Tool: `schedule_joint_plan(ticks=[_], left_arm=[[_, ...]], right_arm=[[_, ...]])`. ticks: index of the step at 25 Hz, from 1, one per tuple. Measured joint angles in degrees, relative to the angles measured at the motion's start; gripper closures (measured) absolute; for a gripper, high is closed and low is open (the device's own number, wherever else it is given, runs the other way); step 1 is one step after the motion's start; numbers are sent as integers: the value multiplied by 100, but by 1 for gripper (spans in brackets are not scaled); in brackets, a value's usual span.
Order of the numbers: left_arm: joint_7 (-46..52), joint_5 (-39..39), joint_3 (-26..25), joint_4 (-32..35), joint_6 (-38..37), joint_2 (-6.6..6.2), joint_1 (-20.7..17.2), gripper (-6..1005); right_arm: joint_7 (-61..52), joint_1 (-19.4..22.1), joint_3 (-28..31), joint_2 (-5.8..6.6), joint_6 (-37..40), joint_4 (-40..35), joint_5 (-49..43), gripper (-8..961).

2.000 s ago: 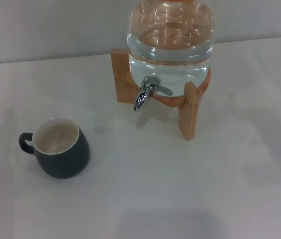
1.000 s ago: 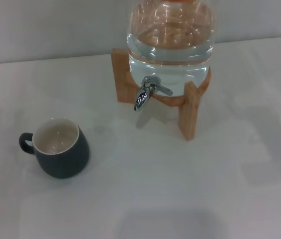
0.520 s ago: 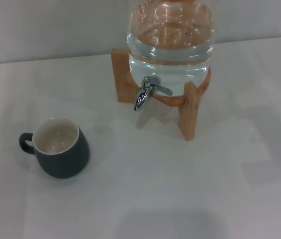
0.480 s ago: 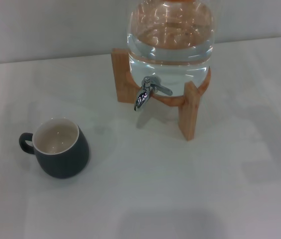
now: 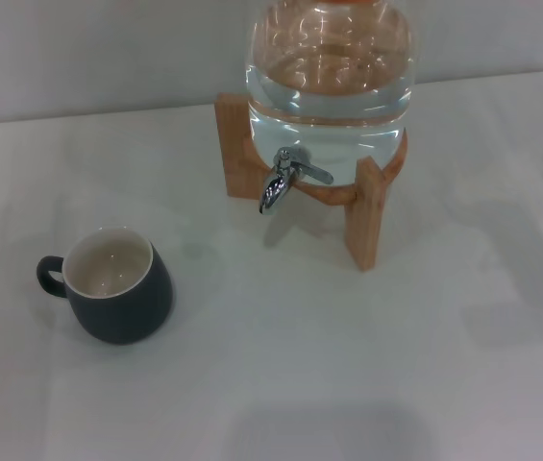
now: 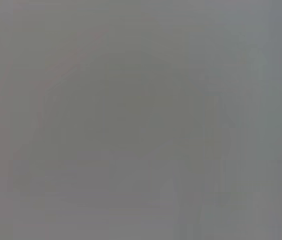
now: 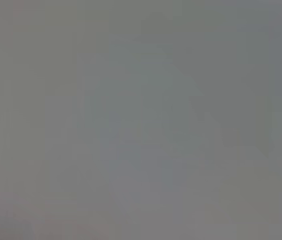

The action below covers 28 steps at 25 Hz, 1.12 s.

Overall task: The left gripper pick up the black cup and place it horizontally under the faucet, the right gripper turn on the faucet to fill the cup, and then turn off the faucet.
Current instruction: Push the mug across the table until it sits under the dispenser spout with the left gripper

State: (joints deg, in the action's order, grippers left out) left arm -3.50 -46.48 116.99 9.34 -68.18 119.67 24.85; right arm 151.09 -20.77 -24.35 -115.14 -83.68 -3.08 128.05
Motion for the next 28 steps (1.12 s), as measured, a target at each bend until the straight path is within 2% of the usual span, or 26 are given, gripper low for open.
schedule_joint_plan(ticks=[5, 11, 23, 28], left_arm=[[236, 43, 49, -2, 17, 10, -25, 133], [335, 79, 613, 198, 117, 45, -201, 134], [249, 94, 650, 314, 157, 55, -417, 137], [2, 87, 852, 355, 167, 67, -540, 137]], right_arm=[[0, -3, 0, 0, 2, 0, 0, 109], [0, -6, -9, 0, 15, 0, 0, 109], [0, -15, -9, 0, 36, 0, 0, 109], [0, -15, -10, 0, 65, 0, 0, 110]])
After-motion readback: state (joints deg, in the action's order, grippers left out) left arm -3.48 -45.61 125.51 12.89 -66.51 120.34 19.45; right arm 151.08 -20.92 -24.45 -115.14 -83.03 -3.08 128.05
